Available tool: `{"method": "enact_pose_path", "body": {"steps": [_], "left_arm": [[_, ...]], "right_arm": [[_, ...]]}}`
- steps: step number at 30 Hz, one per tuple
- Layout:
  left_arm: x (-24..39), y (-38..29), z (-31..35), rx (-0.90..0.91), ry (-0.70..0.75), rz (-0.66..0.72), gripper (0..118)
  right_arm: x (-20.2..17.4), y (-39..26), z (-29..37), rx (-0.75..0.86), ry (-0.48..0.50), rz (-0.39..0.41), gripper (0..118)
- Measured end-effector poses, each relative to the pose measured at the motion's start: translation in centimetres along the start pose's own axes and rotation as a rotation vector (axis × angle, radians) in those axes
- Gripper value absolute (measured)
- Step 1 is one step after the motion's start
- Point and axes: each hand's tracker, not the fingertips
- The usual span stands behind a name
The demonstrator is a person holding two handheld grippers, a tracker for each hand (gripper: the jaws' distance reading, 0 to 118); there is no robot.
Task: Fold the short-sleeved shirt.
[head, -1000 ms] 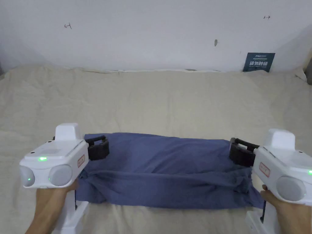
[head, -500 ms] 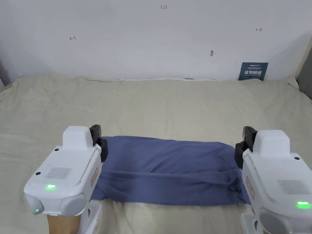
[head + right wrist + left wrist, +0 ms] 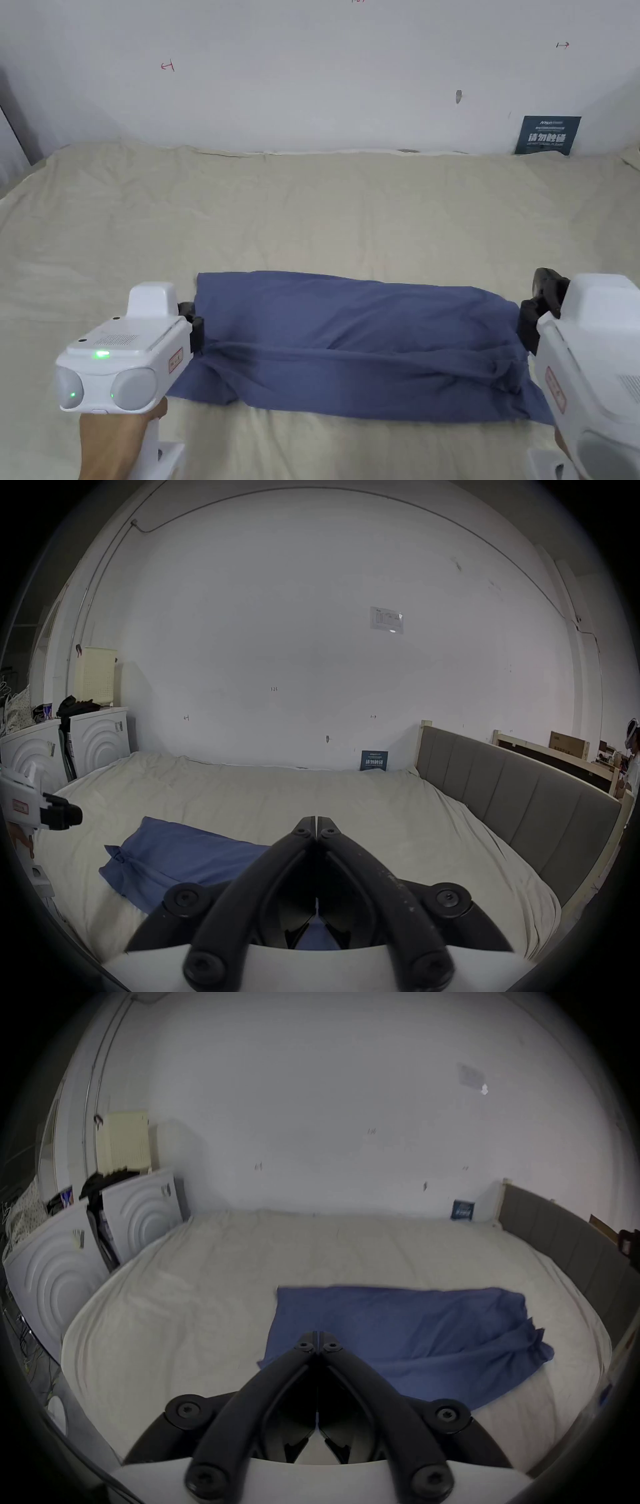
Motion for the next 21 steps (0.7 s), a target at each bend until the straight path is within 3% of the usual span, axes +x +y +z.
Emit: {"method": "enact_pose_path", "body": {"steps": [5, 6, 8, 9, 10, 13, 15, 16, 17, 18, 19, 21], "left_arm": [[-2.2, -1.1, -3.9, -0.21, 0.003, 0.06, 24], [-2.5, -1.4, -4.6, -0.245, 0.001, 0.075, 39], [-3.2, -2.2, -6.6, -0.309, 0.013, 0.117, 85], [-3.6, -2.7, -7.5, -0.352, 0.016, 0.122, 98], [-3.7, -3.2, -8.4, -0.383, 0.019, 0.126, 104], [-4.4, -5.0, -11.5, -0.436, 0.051, 0.116, 101], [-4.4, -5.9, -13.1, -0.467, 0.077, 0.095, 89], [-4.2, -6.4, -13.6, -0.476, 0.078, 0.073, 76], [-3.6, -6.5, -13.5, -0.494, 0.081, 0.038, 44], [-3.3, -6.9, -13.6, -0.5, 0.074, 0.027, 29], [-3.1, -7.0, -13.1, -0.478, 0.021, 0.042, 17], [-2.3, -6.6, -12.3, -0.445, 0.004, 0.063, 9]], "right_arm": [[-0.3, -0.5, -1.5, -0.04, -0.003, 0.01, 1], [-0.4, -0.7, -1.8, -0.047, -0.004, 0.012, 1], [-0.5, -1.0, -2.5, -0.069, -0.013, 0.02, 1], [-0.5, -1.1, -2.9, -0.08, -0.015, 0.02, 1], [-0.4, -1.4, -3.3, -0.091, -0.013, 0.017, 1], [-0.2, -2.0, -4.2, -0.124, -0.019, 0.01, 1], [0.1, -2.5, -4.6, -0.145, -0.028, 0.015, 2], [0.3, -2.8, -4.8, -0.156, -0.031, 0.013, 1], [0.6, -3.0, -5.1, -0.17, -0.034, 0.009, 2], [0.9, -3.3, -5.3, -0.189, -0.038, 0.003, 2], [1.3, -3.6, -5.6, -0.207, -0.043, -0.006, 2], [2.2, -4.4, -6.2, -0.25, -0.061, -0.03, 2]]}}
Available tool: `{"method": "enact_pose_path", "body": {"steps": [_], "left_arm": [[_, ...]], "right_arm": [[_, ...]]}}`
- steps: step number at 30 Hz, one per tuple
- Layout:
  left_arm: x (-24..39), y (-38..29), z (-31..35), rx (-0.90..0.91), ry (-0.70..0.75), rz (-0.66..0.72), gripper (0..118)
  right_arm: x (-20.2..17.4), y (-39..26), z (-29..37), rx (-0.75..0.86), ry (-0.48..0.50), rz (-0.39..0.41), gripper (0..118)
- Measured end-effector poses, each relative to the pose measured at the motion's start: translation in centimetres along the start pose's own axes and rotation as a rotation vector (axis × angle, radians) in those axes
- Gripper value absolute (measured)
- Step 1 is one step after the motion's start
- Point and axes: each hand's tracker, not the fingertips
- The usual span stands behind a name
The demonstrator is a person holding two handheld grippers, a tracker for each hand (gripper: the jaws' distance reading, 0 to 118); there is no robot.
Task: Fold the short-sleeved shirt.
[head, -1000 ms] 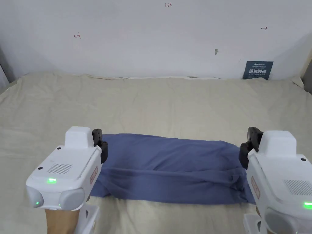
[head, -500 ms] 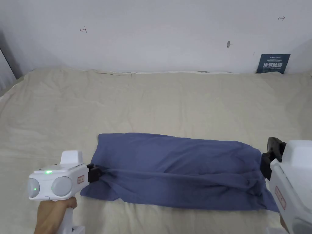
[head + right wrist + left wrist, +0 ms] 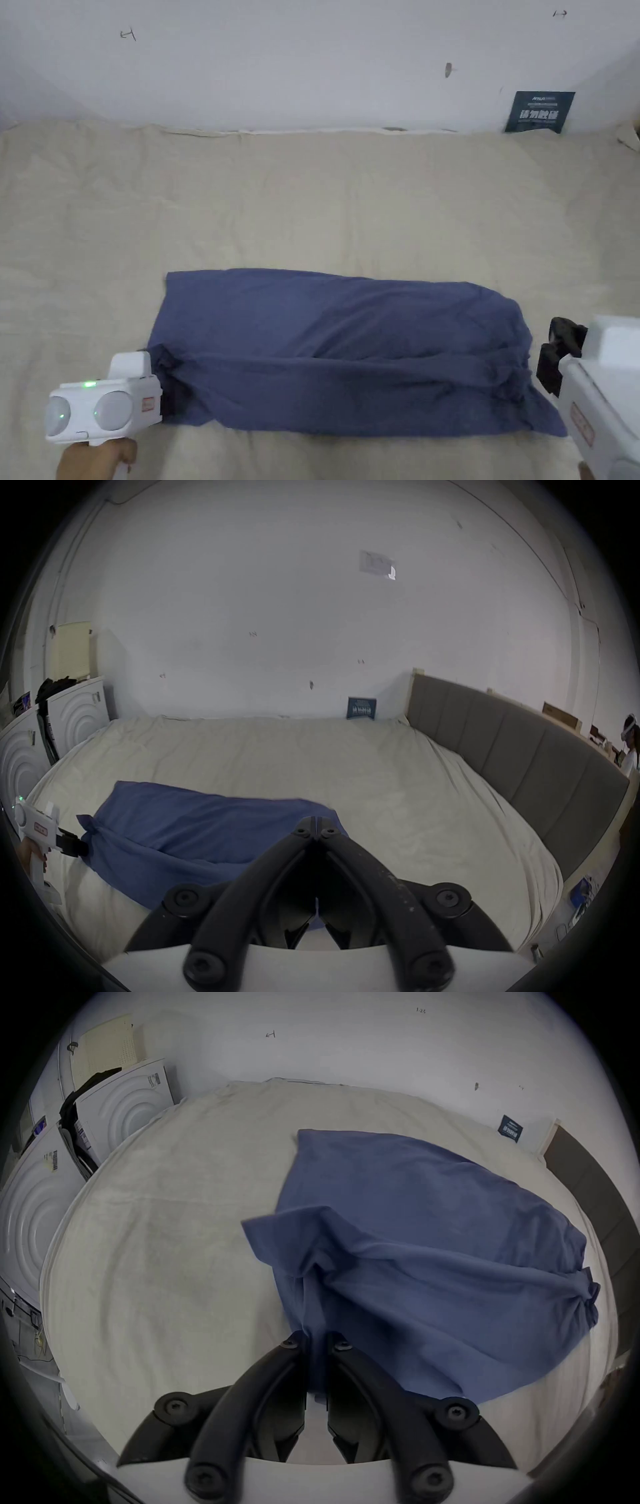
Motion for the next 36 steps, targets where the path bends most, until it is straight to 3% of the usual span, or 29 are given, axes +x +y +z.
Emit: {"method": "enact_pose_path", "body": {"steps": [1, 2, 4, 6, 8, 9, 14, 16, 18, 19, 20, 21, 23, 27, 36], "left_arm": [[0.3, 0.0, 0.0, -0.013, 0.013, -0.004, 8], [0.4, 0.0, 0.0, -0.013, 0.012, -0.019, 7], [0.5, 0.0, 0.9, 0.005, 0.015, -0.026, 6], [0.3, 0.2, 2.1, 0.044, -0.01, -0.018, 6], [0.1, 0.6, 3.0, 0.065, -0.017, -0.016, 6], [0.0, 0.9, 3.5, 0.073, -0.02, -0.017, 6], [-1.0, 1.6, 3.8, 0.086, -0.033, -0.004, 6], [-0.9, 1.6, 3.9, 0.08, -0.038, 0.002, 6], [-0.9, 1.4, 3.9, 0.073, -0.037, 0.005, 6], [-1.0, 1.2, 3.8, 0.067, -0.035, 0.011, 6], [-1.2, 1.0, 3.5, 0.065, -0.035, 0.02, 6], [-1.4, 0.8, 3.5, 0.062, -0.038, 0.033, 6], [-1.6, 0.6, 3.8, 0.06, -0.041, 0.056, 6], [-1.6, -0.4, 6.2, 0.08, -0.057, 0.092, 6], [-4.4, -5.6, 9.9, 0.055, -0.057, 0.075, 6]], "right_arm": [[0.5, -0.3, -0.7, -0.039, -0.006, -0.013, 2], [1.0, -0.7, -1.5, -0.076, -0.005, -0.034, 10], [2.1, -1.8, -3.8, -0.169, 0.006, -0.066, 36], [3.0, -3.4, -6.5, -0.275, 0.029, -0.097, 71], [3.4, -5.4, -9.5, -0.396, 0.032, -0.117, 95], [3.5, -6.4, -10.9, -0.453, 0.03, -0.127, 99], [3.8, -10.1, -15.6, -0.578, 0.009, -0.147, 93], [3.8, -10.7, -16.1, -0.582, 0.01, -0.154, 75], [3.2, -10.2, -15.5, -0.554, 0.0, -0.099, 62], [3.3, -9.8, -15.0, -0.543, 0.021, -0.085, 41], [3.3, -9.6, -14.7, -0.539, 0.064, -0.103, 5], [3.3, -9.4, -14.3, -0.539, 0.091, -0.115, 5], [3.5, -9.2, -14.0, -0.515, 0.063, -0.062, 5], [4.9, -9.0, -11.5, -0.465, 0.075, -0.108, 5], [6.3, -10.2, -1.4, -0.434, 0.081, -0.089, 5]]}}
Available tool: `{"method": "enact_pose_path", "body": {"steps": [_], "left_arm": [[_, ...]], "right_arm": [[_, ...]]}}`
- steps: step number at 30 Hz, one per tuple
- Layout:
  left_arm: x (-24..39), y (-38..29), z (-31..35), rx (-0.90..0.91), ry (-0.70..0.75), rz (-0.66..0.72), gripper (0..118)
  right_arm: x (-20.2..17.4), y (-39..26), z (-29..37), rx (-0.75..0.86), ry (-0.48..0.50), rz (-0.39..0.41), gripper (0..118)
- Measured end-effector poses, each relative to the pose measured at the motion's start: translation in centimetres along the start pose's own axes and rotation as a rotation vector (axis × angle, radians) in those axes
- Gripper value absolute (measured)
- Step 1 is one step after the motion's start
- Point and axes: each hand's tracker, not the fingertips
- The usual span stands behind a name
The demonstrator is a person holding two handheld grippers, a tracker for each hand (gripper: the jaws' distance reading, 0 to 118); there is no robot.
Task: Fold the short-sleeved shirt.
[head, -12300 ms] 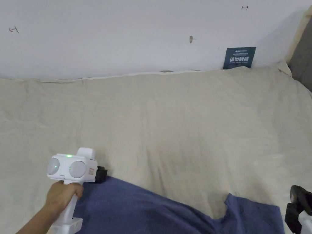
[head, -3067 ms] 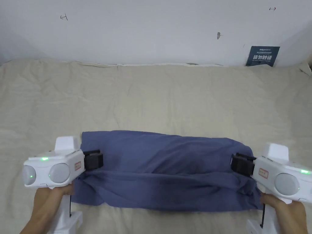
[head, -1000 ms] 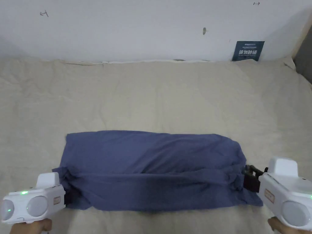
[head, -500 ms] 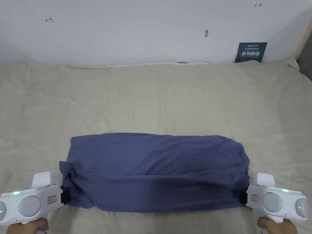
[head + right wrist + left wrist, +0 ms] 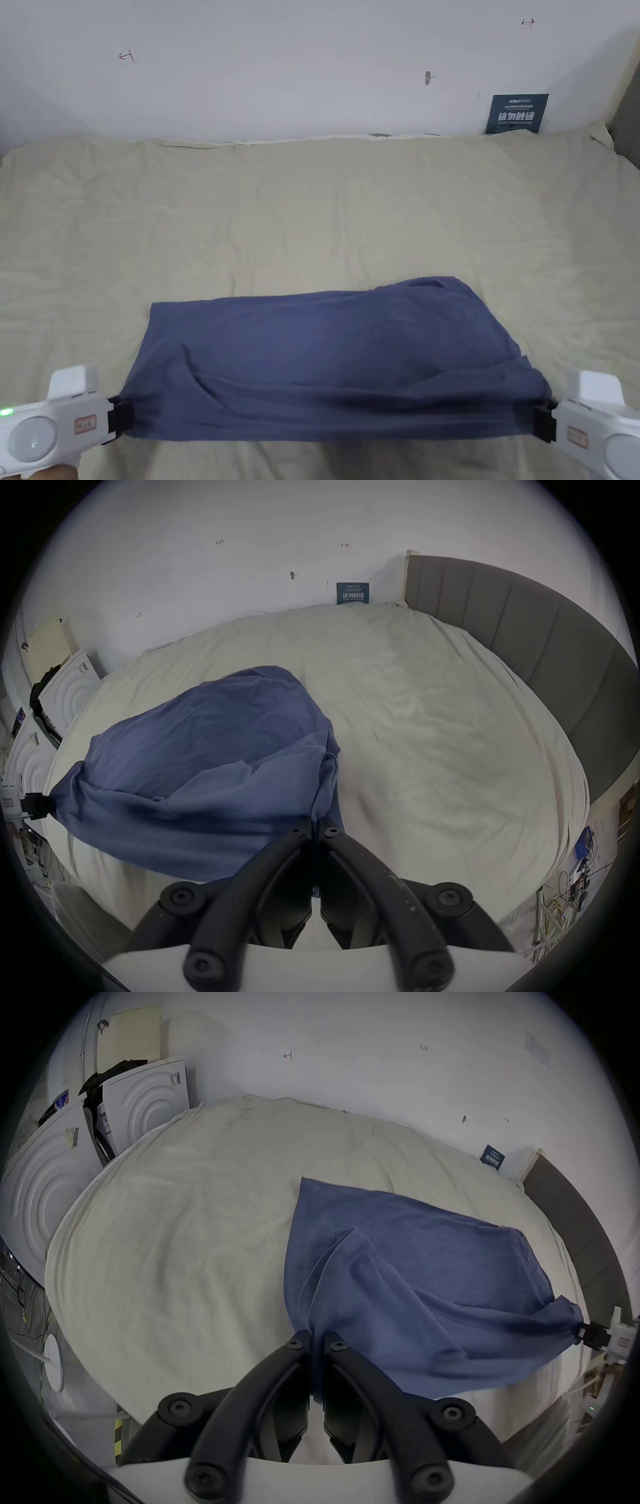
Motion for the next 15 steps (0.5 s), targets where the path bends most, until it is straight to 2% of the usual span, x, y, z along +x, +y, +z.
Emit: {"method": "enact_pose_path", "body": {"steps": [7, 10, 14, 15], "left_arm": [[-1.9, -6.4, -1.4, -0.097, 0.052, 0.003, 6], [-2.3, -7.4, -3.0, -0.128, 0.078, 0.001, 6], [-1.1, -6.6, -2.0, -0.132, 0.113, -0.017, 7], [-0.9, -6.5, -1.9, -0.138, 0.121, -0.023, 8]], "right_arm": [[1.2, -5.5, -1.8, -0.12, 0.004, -0.029, 5], [1.7, -6.8, -3.8, -0.171, 0.001, -0.05, 5], [1.7, -6.4, -3.6, -0.152, -0.01, -0.073, 6], [1.7, -6.2, -3.3, -0.15, -0.013, -0.07, 9]]}}
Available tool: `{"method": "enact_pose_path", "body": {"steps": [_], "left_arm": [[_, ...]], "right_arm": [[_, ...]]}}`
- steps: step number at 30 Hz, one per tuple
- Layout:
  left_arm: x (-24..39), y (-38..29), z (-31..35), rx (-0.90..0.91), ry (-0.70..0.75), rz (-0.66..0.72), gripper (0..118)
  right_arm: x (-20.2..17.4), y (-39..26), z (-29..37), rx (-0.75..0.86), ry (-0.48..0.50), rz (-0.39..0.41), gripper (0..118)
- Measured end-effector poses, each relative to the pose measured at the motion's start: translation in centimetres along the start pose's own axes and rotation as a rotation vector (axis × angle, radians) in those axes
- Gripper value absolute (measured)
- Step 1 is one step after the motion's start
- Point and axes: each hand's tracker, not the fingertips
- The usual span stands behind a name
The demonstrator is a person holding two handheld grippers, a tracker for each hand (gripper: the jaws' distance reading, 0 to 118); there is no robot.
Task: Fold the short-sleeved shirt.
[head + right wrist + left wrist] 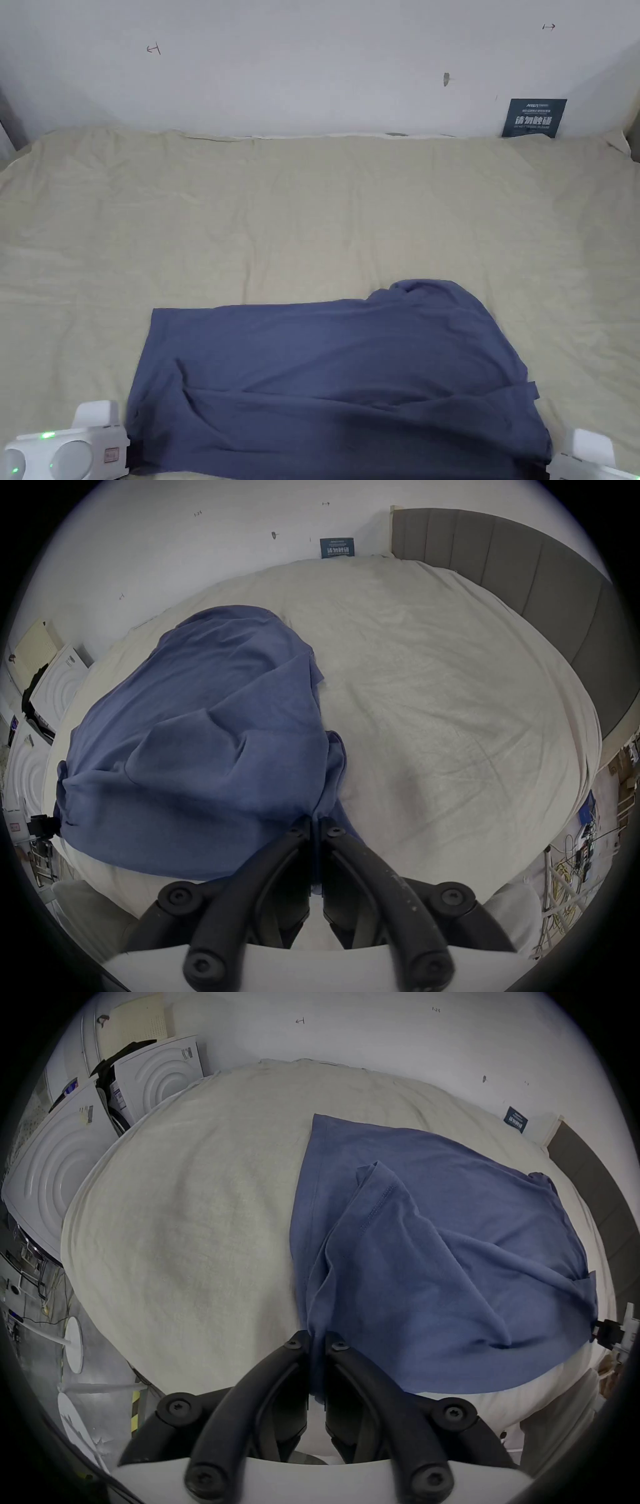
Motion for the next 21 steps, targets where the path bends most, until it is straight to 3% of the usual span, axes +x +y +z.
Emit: {"method": "enact_pose_path", "body": {"steps": [1, 3, 5, 6, 14, 18, 21], "left_arm": [[0.0, 0.4, -0.2, -0.001, -0.001, 0.004, 14], [0.2, 1.3, 0.8, -0.016, -0.016, 0.068, 51], [0.8, 2.1, 3.6, 0.07, -0.103, 0.116, 99], [1.4, 2.7, 5.2, 0.137, -0.138, 0.125, 107], [7.7, 7.1, 16.9, 0.632, -0.183, 0.019, 108], [10.3, 7.7, 19.3, 0.811, -0.13, -0.034, 108], [11.8, 7.5, 20.3, 0.912, -0.124, -0.052, 100]], "right_arm": [[-0.1, 0.2, 0.5, 0.002, -0.005, 0.005, 15], [-1.0, 0.9, 2.4, 0.039, -0.019, 0.006, 61], [-1.7, 2.1, 4.7, 0.138, 0.002, 0.011, 109], [-2.1, 2.9, 6.1, 0.197, 0.018, 0.013, 115], [-7.0, 8.4, 16.7, 0.63, 0.113, 0.133, 113], [-9.7, 9.0, 20.1, 0.772, 0.094, 0.184, 113], [-11.3, 8.8, 21.7, 0.871, 0.059, 0.206, 108]]}}
